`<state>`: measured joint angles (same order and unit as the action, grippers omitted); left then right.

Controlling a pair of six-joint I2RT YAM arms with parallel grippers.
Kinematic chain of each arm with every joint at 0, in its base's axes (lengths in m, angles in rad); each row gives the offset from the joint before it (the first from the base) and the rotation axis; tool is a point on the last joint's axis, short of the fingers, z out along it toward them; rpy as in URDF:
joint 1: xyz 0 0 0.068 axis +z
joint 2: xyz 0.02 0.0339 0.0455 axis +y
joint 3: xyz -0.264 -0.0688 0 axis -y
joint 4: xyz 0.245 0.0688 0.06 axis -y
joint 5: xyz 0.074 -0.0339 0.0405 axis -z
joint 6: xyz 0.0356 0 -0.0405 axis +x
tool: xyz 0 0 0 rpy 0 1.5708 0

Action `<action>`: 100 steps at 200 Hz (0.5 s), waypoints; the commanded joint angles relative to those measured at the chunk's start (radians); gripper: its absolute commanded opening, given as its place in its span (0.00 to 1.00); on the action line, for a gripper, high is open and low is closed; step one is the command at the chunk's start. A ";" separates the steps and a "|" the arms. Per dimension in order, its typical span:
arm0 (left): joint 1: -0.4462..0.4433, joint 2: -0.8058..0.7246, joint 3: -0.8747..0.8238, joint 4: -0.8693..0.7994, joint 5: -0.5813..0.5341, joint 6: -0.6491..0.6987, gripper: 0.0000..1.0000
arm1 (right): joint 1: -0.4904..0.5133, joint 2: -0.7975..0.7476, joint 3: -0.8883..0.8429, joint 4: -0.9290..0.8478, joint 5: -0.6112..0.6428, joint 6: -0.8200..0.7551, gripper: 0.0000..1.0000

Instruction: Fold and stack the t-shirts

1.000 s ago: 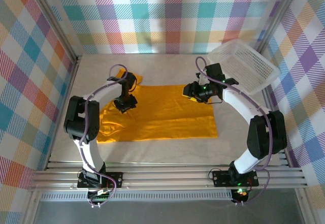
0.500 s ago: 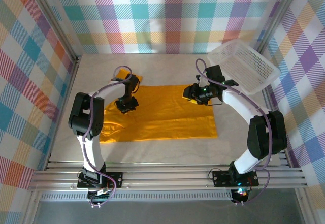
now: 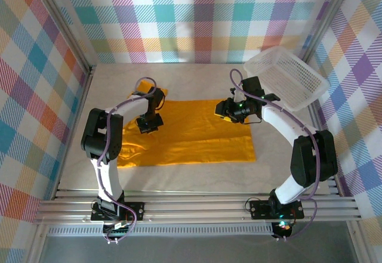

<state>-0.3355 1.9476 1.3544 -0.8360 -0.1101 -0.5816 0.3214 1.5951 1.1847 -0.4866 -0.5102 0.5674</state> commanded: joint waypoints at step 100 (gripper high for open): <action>-0.150 -0.035 0.057 -0.006 -0.079 0.146 0.00 | 0.006 -0.026 -0.005 0.002 -0.017 0.000 0.42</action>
<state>-0.4576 1.9320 1.3705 -0.8364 -0.1520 -0.4835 0.3214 1.5948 1.1843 -0.4866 -0.5098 0.5674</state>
